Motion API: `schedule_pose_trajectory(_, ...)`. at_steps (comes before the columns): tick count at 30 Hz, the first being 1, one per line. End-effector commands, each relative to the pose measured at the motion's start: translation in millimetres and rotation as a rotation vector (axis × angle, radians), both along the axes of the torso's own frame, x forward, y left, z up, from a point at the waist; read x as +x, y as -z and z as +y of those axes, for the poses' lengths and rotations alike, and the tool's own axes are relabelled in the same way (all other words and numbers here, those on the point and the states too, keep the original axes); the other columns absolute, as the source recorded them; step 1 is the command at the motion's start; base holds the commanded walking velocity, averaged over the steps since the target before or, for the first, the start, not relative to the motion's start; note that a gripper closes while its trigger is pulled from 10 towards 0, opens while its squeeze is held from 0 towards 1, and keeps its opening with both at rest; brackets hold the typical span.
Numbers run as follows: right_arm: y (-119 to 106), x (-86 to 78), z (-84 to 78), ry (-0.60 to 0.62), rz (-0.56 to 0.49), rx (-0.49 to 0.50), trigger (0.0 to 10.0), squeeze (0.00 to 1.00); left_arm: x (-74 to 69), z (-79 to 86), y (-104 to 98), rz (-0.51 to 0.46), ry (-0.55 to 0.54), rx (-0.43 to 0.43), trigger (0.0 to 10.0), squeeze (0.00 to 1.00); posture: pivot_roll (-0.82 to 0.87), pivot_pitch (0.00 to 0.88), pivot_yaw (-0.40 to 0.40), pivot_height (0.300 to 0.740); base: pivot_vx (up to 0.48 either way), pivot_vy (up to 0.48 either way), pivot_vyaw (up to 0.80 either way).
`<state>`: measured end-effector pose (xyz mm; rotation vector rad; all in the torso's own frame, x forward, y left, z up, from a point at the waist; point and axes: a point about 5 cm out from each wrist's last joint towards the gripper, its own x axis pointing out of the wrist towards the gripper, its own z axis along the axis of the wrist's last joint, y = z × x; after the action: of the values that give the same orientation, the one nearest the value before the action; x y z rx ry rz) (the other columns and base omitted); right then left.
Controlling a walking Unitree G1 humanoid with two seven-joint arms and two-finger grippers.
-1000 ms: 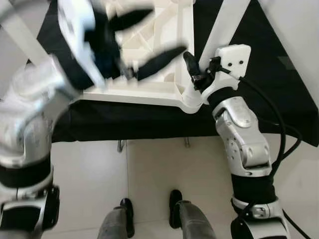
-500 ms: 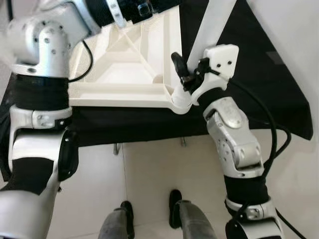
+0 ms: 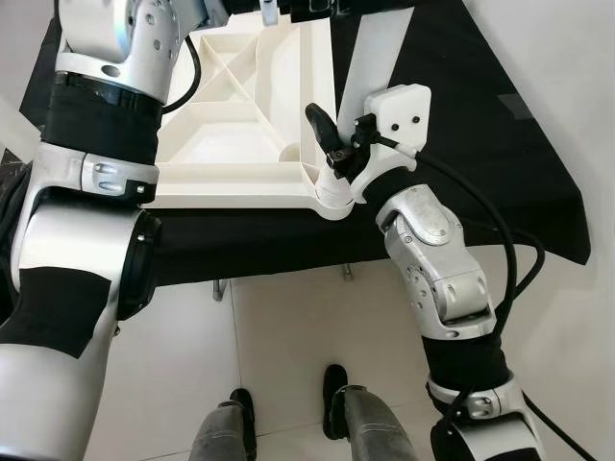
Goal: Building children table
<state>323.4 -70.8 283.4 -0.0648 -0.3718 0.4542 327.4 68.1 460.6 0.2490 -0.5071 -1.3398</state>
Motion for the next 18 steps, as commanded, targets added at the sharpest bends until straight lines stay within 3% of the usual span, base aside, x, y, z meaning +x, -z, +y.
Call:
schedule_pose_trajectory(1,40,4.2,21.3,-0.092,0.188,-0.081,10.0,0.0,0.3,-2.9,-7,-0.031,-0.046,-0.003,10.0,0.0,0.05,0.335,0.012,0.74,0.0,0.0,0.0)
schedule_pose_trajectory(2,40,4.8,21.8,-0.093,0.19,-0.085,10.0,0.0,2.0,-2.5,-9,-0.03,-0.06,-0.021,6.7,0.0,0.05,0.335,0.009,0.74,0.0,0.0,0.0)
schedule_pose_trajectory(3,40,5.2,22.0,-0.093,0.192,-0.088,10.0,0.0,3.1,-2.3,-10,-0.03,-0.07,-0.032,6.7,0.0,0.05,0.335,0.008,0.74,0.0,0.0,0.0)
schedule_pose_trajectory(4,39,5.8,22.1,-0.092,0.194,-0.09,10.0,0.0,4.7,-2.4,-10,-0.026,-0.067,-0.038,0.0,0.0,0.05,0.336,0.007,0.74,0.0,0.0,0.0)
schedule_pose_trajectory(18,37,10.9,15.0,-0.069,0.204,-0.103,10.0,0.0,13.9,-1.2,-8,-0.015,-0.084,-0.071,0.0,0.0,0.04,0.339,-0.005,0.74,0.0,0.0,0.0)
